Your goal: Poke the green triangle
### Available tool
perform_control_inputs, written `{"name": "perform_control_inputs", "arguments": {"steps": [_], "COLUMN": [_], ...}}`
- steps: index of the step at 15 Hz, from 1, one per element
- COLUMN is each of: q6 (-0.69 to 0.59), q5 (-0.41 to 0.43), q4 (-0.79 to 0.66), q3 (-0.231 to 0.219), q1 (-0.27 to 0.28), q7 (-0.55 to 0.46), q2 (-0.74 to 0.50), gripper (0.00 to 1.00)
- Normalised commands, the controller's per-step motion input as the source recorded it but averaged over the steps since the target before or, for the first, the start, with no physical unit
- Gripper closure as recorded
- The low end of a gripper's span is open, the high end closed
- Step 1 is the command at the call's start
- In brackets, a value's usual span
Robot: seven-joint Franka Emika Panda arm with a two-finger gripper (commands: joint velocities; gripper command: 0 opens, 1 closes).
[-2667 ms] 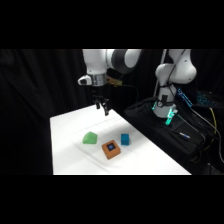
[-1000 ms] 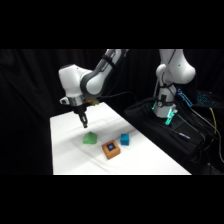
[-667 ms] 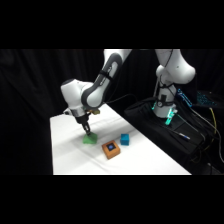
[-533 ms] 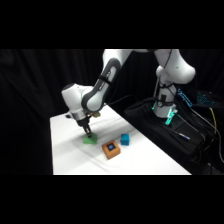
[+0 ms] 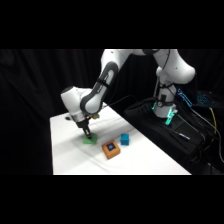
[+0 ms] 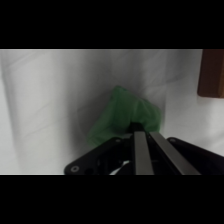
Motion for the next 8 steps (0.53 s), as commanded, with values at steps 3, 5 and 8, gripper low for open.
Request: {"name": "perform_control_inputs", "arguments": {"steps": [3, 5, 8], "q6": [-0.06, -0.2, -0.25], "q5": [0.049, 0.019, 0.007], "q4": [-0.38, -0.44, -0.45], "q3": [0.01, -0.025, -0.049], "q1": [-0.023, -0.007, 0.006], "q7": [-0.05, -0.04, -0.03], "q2": [-0.47, -0.64, -0.73], "gripper": [0.96, 0.96, 0.97]}}
